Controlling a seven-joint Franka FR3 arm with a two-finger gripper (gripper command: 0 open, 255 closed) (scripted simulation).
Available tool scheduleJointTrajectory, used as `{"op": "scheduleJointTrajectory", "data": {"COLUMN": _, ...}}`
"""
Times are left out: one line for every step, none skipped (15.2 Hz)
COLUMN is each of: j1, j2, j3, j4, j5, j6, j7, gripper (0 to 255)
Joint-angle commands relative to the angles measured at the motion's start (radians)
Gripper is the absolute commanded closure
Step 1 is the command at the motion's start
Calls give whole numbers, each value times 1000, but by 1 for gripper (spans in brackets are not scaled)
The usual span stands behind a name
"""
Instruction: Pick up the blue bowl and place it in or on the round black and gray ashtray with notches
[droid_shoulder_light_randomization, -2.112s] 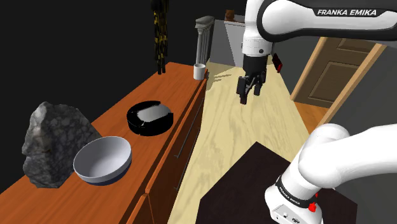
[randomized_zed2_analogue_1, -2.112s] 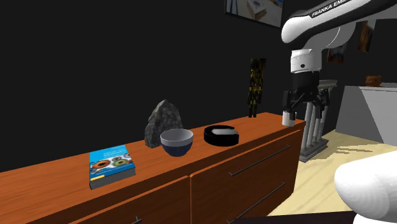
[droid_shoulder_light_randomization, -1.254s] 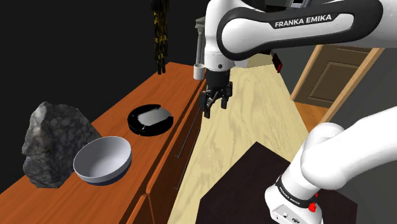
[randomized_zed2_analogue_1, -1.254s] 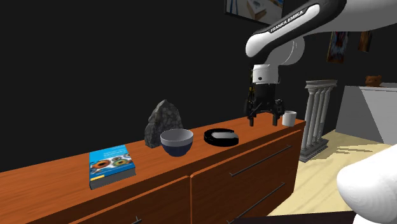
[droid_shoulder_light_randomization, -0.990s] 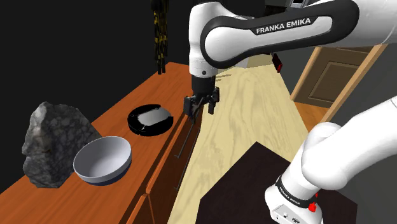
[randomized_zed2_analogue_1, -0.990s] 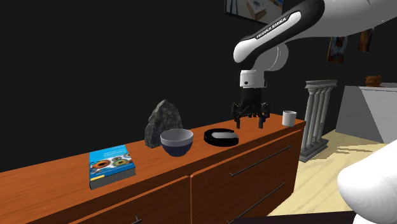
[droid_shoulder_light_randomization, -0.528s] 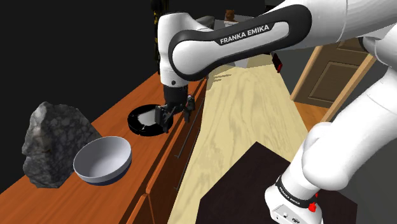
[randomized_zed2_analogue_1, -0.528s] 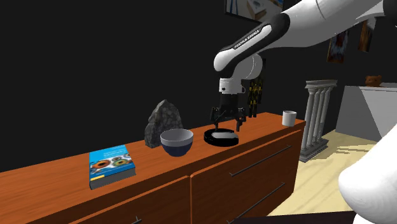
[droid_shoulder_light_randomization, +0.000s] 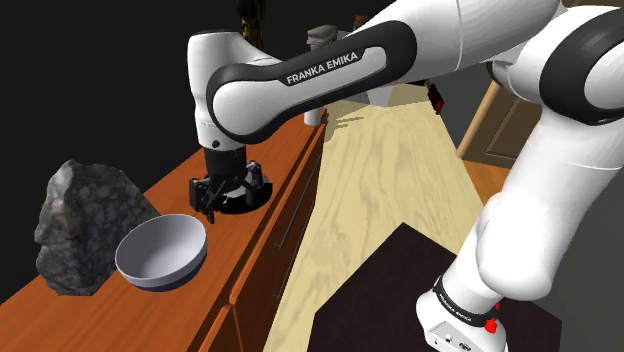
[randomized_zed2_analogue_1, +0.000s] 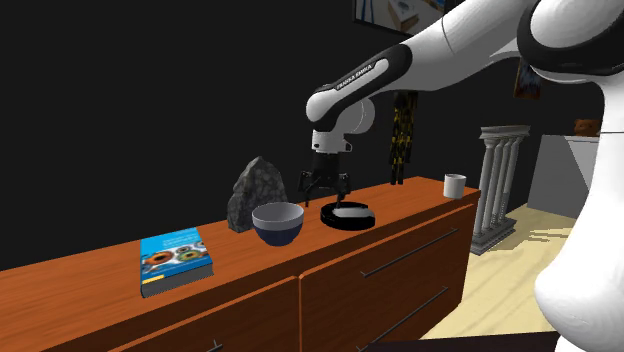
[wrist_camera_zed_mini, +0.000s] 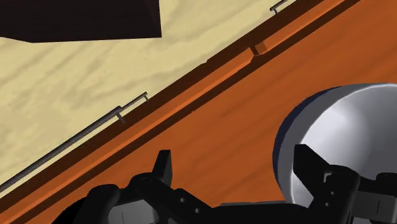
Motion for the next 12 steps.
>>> {"op": "scheduleJointTrajectory", "data": {"j1": 21, "j2": 69, "j3": 11, "j4": 60, "j5": -29, "j6": 16, "j7": 40, "gripper": 0}}
{"op": "scheduleJointTrajectory", "data": {"j1": 33, "j2": 106, "j3": 15, "j4": 97, "j5": -45, "j6": 19, "j7": 59, "gripper": 0}}
{"op": "scheduleJointTrajectory", "data": {"j1": 46, "j2": 143, "j3": 17, "j4": 135, "j5": -61, "j6": 20, "j7": 77, "gripper": 0}}
{"op": "scheduleJointTrajectory", "data": {"j1": 58, "j2": 175, "j3": 18, "j4": 169, "j5": -75, "j6": 20, "j7": 92, "gripper": 0}}
{"op": "scheduleJointTrajectory", "data": {"j1": 60, "j2": 179, "j3": 17, "j4": 161, "j5": -77, "j6": 32, "j7": 94, "gripper": 0}}
{"op": "scheduleJointTrajectory", "data": {"j1": 62, "j2": 184, "j3": 16, "j4": 153, "j5": -79, "j6": 44, "j7": 95, "gripper": 0}}
{"op": "scheduleJointTrajectory", "data": {"j1": 63, "j2": 188, "j3": 16, "j4": 145, "j5": -81, "j6": 57, "j7": 96, "gripper": 0}}
{"op": "scheduleJointTrajectory", "data": {"j1": 64, "j2": 193, "j3": 15, "j4": 138, "j5": -83, "j6": 69, "j7": 98, "gripper": 0}}
{"op": "scheduleJointTrajectory", "data": {"j1": 66, "j2": 198, "j3": 15, "j4": 130, "j5": -86, "j6": 81, "j7": 99, "gripper": 0}}
{"op": "scheduleJointTrajectory", "data": {"j1": 67, "j2": 204, "j3": 14, "j4": 123, "j5": -88, "j6": 93, "j7": 101, "gripper": 0}}
{"op": "scheduleJointTrajectory", "data": {"j1": 69, "j2": 209, "j3": 14, "j4": 117, "j5": -91, "j6": 104, "j7": 103, "gripper": 0}}
{"op": "scheduleJointTrajectory", "data": {"j1": 70, "j2": 212, "j3": 13, "j4": 113, "j5": -92, "j6": 111, "j7": 103, "gripper": 0}}
